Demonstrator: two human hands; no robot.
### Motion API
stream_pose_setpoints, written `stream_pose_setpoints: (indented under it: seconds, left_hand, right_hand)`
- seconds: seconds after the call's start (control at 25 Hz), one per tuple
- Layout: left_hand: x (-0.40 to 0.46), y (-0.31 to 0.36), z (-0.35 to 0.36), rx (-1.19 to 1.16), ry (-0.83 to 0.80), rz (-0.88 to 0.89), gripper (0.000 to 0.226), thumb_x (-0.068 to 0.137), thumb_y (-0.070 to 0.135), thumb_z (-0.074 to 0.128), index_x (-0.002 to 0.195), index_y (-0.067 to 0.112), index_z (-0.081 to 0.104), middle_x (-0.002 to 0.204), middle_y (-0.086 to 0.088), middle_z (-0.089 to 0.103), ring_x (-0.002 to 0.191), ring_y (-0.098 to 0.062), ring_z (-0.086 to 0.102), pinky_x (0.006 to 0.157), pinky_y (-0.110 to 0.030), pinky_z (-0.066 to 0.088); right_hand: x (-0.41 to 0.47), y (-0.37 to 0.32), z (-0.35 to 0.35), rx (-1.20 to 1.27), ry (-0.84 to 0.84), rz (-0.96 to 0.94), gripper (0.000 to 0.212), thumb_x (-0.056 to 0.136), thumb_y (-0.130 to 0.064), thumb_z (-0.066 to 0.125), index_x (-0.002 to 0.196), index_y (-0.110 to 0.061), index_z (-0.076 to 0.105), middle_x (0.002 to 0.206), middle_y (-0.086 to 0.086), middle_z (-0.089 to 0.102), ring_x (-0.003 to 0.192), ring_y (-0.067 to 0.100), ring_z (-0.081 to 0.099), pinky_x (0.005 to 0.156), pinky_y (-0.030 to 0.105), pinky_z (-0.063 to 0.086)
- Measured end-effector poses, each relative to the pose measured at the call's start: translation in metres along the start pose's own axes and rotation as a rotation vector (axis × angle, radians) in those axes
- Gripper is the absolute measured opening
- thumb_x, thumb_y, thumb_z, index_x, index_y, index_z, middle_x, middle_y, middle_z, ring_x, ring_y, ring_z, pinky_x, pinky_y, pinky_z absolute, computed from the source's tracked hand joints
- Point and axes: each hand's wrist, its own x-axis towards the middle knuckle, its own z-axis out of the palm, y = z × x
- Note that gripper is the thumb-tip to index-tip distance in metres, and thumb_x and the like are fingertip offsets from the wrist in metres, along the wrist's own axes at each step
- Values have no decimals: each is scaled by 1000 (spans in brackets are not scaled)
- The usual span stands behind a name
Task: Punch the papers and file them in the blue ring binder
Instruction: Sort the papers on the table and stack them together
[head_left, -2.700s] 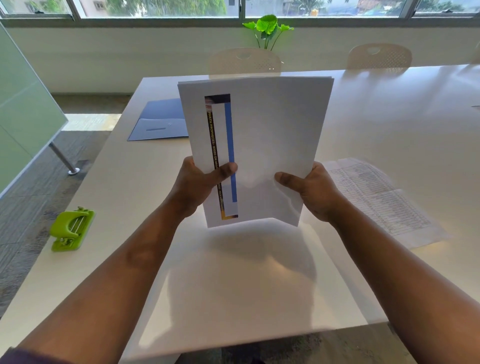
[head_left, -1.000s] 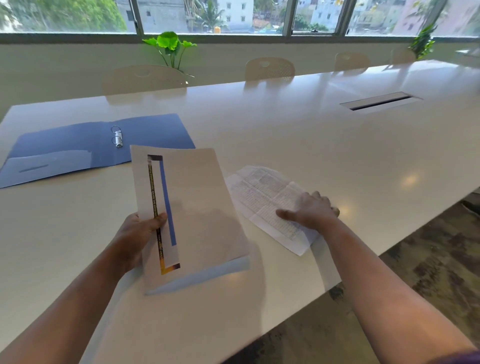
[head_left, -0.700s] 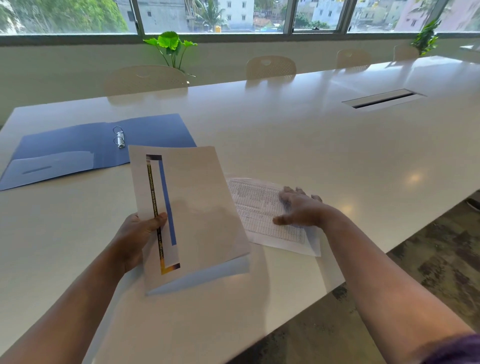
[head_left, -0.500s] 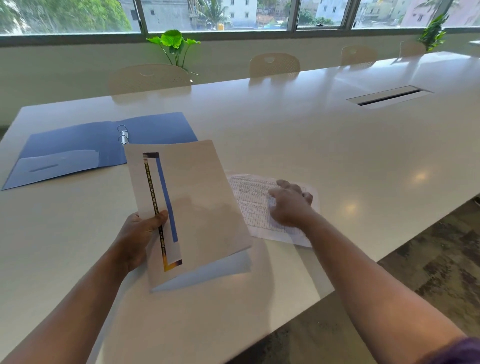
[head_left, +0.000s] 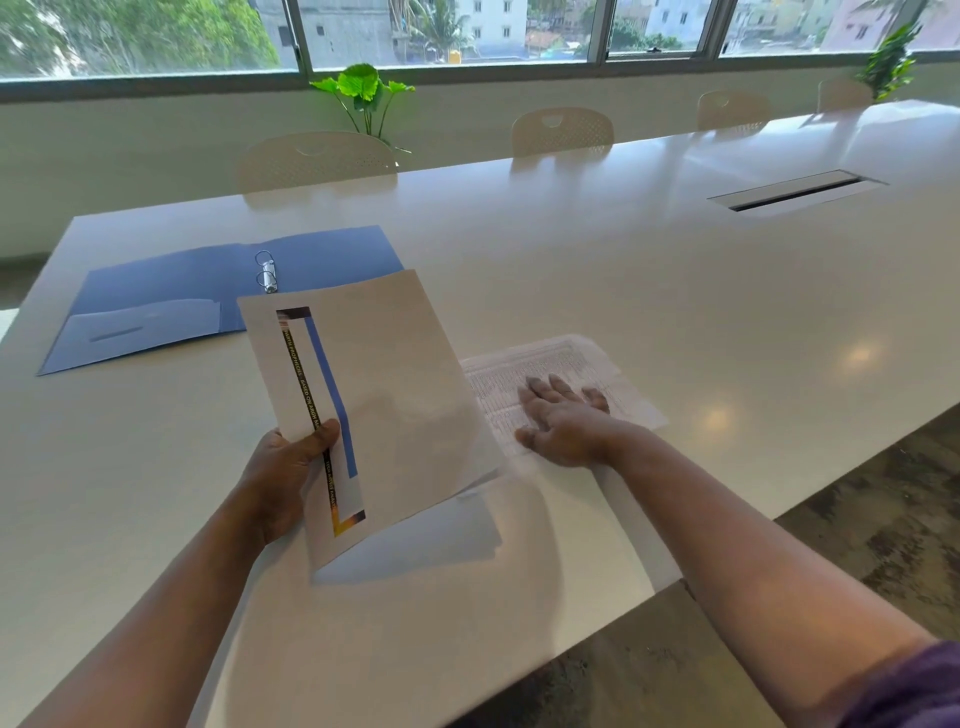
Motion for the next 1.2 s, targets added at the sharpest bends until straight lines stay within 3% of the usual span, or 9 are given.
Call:
stream_pose_setpoints:
  seconds: [0.12, 0.2, 0.4, 0.6, 0.76, 0.84, 1.0, 1.08, 1.2]
  left_hand:
    - [-1, 0, 0, -5, 7, 6, 27, 97, 20, 66, 123, 15, 66, 96, -4, 78, 93, -32, 71, 74, -46, 56]
    - [-2, 0, 1, -17, 15, 3, 32, 96, 20, 66, 127, 12, 63, 100, -7, 76, 91, -30, 71, 73, -45, 55]
    - [-4, 0, 2, -49, 29, -5, 32, 96, 20, 67, 126, 10, 63, 102, -9, 76, 91, -31, 71, 72, -43, 56]
    - [-5, -1, 0, -72, 11, -4, 15, 97, 18, 66, 112, 15, 69, 96, -6, 79, 90, -28, 73, 75, -42, 56]
    - [-1, -2, -3, -72, 10, -1, 33, 96, 20, 66, 128, 10, 65, 108, -11, 76, 95, -32, 72, 78, -45, 56]
    - [0, -3, -4, -86, 6, -9, 38, 96, 21, 67, 131, 8, 64, 113, -14, 74, 96, -33, 71, 78, -46, 56]
    - [0, -2, -1, -89, 0, -1, 35, 96, 20, 67, 129, 9, 65, 105, -9, 77, 90, -28, 73, 74, -42, 56]
    - [0, -2, 0, -88, 0, 8, 32, 96, 19, 67, 127, 11, 65, 97, -3, 79, 86, -24, 74, 72, -41, 57]
    - [0, -2, -1, -94, -2, 12, 22, 96, 18, 66, 118, 16, 67, 90, 2, 80, 83, -20, 75, 71, -39, 55]
  right_hand:
    - [-1, -4, -8, 105, 104, 33, 61, 102, -44, 42, 159, -26, 28, 172, -2, 4, 158, 20, 0, 122, 51, 0]
    - [-1, -26, -1, 183, 286, 163, 65, 101, -54, 39, 155, -18, 35, 170, 5, 13, 156, 27, 9, 120, 56, 9]
    - [10, -64, 21, 222, 179, 370, 98, 93, -77, 20, 162, -10, 2, 170, 15, -8, 155, 41, -14, 119, 65, -6]
    - [17, -38, 23, -2, 137, 107, 99, 88, -83, 6, 163, -18, -4, 170, 10, -14, 156, 30, -17, 123, 58, -9]
    - [12, -13, 7, -104, 93, -225, 126, 60, -102, -7, 163, -30, 5, 172, -6, -5, 157, 14, -11, 126, 48, -3]
    - [9, -9, 0, -101, 97, -241, 125, 59, -104, 6, 162, -34, 11, 172, -8, -1, 157, 15, -10, 125, 51, -2]
    - [14, -43, 7, 164, 309, 44, 89, 92, -78, 25, 162, -24, 15, 172, 4, 1, 158, 25, -10, 122, 58, 1]
    - [19, -60, 14, 297, 293, 209, 87, 97, -71, 23, 163, -15, 7, 171, 11, -4, 157, 28, -14, 123, 56, -4]
    - [21, -63, 25, 151, 204, 250, 93, 96, -72, 16, 162, -9, -1, 170, 15, -10, 156, 30, -17, 124, 53, -10]
